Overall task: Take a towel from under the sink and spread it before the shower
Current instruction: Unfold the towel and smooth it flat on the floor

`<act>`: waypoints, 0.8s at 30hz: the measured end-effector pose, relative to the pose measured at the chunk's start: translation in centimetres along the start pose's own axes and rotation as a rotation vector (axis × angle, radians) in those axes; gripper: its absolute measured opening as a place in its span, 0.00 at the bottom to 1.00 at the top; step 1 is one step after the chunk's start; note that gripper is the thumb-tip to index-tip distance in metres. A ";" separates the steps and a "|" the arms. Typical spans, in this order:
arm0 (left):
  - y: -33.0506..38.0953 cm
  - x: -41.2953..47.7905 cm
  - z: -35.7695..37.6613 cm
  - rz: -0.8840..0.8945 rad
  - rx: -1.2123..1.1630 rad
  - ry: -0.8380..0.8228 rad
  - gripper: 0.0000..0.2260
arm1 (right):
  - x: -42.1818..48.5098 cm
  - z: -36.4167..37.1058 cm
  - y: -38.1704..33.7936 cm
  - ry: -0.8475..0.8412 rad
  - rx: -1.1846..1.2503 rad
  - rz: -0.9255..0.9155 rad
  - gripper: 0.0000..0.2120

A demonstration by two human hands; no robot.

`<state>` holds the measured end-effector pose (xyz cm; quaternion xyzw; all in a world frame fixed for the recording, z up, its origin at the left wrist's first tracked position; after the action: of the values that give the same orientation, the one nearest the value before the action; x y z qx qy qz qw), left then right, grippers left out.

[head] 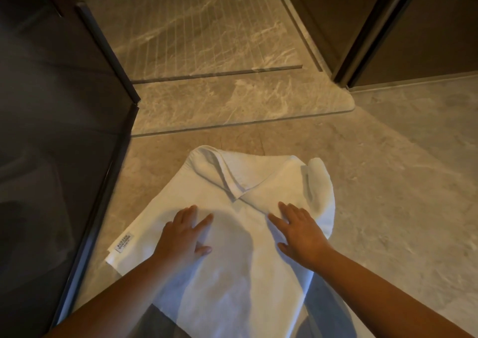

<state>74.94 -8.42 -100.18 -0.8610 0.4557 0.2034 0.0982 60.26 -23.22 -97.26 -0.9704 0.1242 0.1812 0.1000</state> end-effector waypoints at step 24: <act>1.4 -4.1 -6.6 0.176 0.040 0.455 0.04 | 3.9 1.2 -0.2 -0.081 0.093 -0.053 0.31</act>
<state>73.41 -8.49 -92.39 -0.8396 0.5431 0.0027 -0.0081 63.49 -23.51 -99.84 -0.9595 0.1028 0.2117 0.1549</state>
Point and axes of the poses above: each hand's wrist, its own x-axis towards the middle knuckle, its own z-axis out of the palm, y = z × x, the point moved 10 cm from there along x, towards the middle knuckle, and after that the axes turned 6 degrees about -z, right-handed, at the moved point
